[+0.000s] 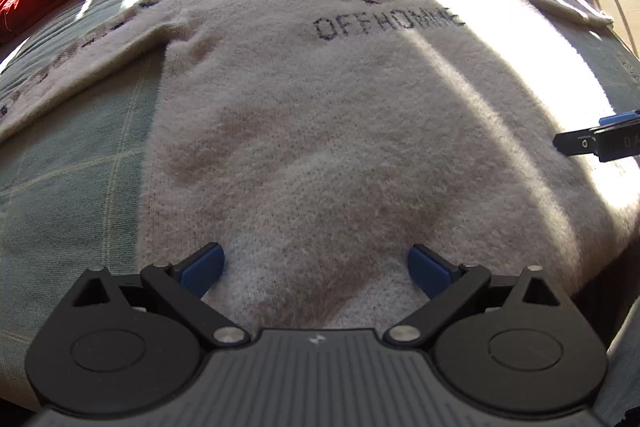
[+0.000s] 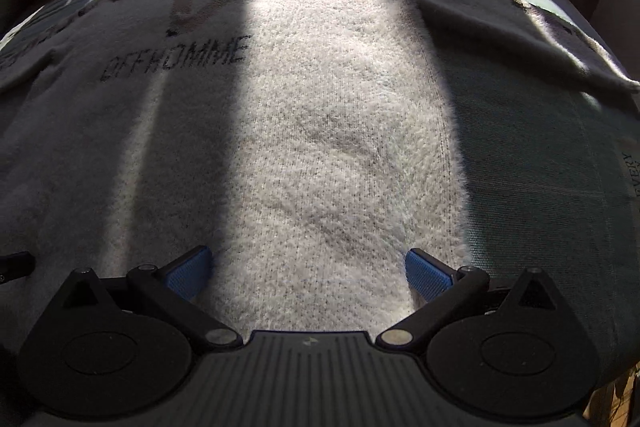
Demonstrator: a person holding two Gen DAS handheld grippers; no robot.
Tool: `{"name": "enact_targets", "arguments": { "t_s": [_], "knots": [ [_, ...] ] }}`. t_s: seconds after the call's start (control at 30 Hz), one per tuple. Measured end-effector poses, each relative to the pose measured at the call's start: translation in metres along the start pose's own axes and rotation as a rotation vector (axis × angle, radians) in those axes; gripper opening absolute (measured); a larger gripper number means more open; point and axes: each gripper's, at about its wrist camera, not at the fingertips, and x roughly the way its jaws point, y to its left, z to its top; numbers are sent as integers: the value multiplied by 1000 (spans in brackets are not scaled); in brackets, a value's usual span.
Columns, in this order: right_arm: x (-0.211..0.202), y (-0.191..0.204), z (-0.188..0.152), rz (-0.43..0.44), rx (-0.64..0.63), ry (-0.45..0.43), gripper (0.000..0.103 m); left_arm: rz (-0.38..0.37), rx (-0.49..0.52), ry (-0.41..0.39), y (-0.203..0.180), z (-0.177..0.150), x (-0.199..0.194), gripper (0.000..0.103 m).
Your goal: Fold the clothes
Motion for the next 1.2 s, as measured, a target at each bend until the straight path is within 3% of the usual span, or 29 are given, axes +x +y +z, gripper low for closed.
{"name": "enact_targets", "arguments": {
  "t_s": [0.07, 0.23, 0.33, 0.47, 0.53, 0.83, 1.03, 1.2],
  "knots": [
    [-1, -3, -7, 7, 26, -25, 103, -21, 12, -3, -2, -4, -9, 98],
    [-1, 1, -12, -8, 37, -48, 103, -134, -30, -115, -4, 15, -24, 98],
    [0, 0, -11, -6, 41, -45, 103, -187, -55, -133, -10, 31, -11, 98],
    [-1, -1, -14, 0, 48, -59, 103, -238, -143, -49, -12, 31, 16, 98],
    [-2, -2, -15, 3, 51, -66, 103, -241, -120, -64, -15, 22, 10, 98],
    [-2, -2, -19, 7, 59, -95, 103, -275, -131, 17, -4, -30, -21, 98],
    [-2, -3, -21, 12, 64, -109, 103, -275, -172, -51, 3, -3, -29, 98],
    [-2, -3, -22, 17, 66, -117, 103, -378, -206, -12, -17, 14, -3, 98]
  ]
}}
